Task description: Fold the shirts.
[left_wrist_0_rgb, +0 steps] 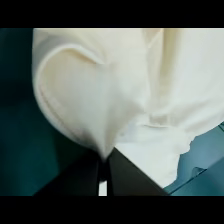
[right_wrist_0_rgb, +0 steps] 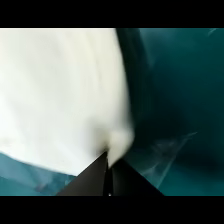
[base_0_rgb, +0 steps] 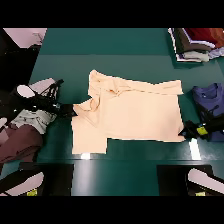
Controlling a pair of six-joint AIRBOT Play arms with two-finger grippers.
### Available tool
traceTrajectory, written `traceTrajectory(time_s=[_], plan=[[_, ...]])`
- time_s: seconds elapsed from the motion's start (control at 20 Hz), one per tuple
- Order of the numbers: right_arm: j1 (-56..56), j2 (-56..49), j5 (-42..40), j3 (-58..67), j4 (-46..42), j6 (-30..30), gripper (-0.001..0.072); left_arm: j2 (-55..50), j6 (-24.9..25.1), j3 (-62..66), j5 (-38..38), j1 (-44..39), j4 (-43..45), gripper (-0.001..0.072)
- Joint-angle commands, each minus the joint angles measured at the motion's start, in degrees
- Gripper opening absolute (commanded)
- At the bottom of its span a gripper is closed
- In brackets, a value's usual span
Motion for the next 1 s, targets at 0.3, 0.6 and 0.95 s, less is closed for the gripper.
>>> traceTrajectory(time_s=[0.3,0.6,0.95], plan=[[9.1,15.1,-5.5,43.8,4.9,7.4,0.0011,16.9,-2.0,39.4,1.6,6.3,0.1,0.0028],[5.7,19.3,-7.6,71.6,4.5,8.2,0.0011,16.9,-3.7,72.3,6.1,6.3,0.0,0.0028],[-4.2,25.8,-5.5,72.1,4.5,10.4,0.0011,16.8,-9.0,81.0,3.7,6.3,-4.9,0.0027]])
